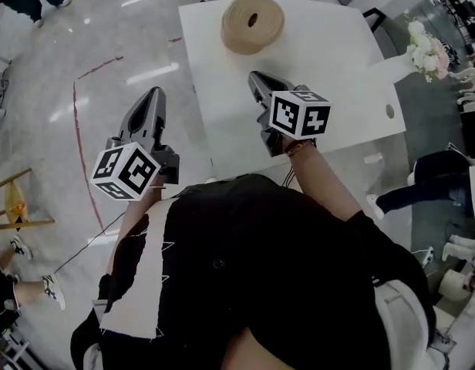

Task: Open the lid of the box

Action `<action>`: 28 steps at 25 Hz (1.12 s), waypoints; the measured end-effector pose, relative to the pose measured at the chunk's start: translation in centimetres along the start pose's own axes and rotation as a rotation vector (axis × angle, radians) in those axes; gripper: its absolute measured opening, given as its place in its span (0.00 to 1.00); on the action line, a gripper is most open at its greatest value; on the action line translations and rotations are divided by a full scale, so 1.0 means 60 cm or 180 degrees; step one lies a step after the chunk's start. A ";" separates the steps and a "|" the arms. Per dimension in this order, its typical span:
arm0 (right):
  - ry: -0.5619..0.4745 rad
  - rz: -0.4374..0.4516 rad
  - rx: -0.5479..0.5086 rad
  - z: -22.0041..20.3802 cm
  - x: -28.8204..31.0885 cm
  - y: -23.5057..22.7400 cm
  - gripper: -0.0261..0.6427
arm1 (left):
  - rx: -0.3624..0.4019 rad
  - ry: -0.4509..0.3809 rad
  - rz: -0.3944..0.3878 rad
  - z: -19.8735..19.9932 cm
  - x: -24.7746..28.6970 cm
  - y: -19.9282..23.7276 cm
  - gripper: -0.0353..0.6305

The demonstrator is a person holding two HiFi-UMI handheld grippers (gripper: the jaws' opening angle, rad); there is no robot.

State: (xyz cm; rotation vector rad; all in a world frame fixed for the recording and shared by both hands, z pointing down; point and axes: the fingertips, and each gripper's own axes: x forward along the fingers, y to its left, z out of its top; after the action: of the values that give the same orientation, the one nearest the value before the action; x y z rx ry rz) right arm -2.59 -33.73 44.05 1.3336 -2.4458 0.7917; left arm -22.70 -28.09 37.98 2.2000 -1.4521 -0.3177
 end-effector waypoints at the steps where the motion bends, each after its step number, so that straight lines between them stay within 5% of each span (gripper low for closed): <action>1: 0.0053 -0.0038 -0.0054 0.000 0.009 -0.006 0.04 | -0.0014 -0.0014 0.0019 0.001 0.000 0.008 0.07; 14: 0.0237 -0.0142 -0.0628 0.059 0.075 -0.053 0.05 | -0.0158 -0.0061 0.0129 -0.013 -0.001 0.034 0.07; 28: 0.0676 -0.0126 -0.1325 0.074 0.128 -0.072 0.27 | -0.0074 -0.0079 0.0242 0.002 -0.009 0.034 0.07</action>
State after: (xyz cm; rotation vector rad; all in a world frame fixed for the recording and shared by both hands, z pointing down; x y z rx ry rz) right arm -3.02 -43.51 45.37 1.0772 -2.2467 0.3617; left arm -24.60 -28.29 38.85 2.1238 -1.5333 -0.3355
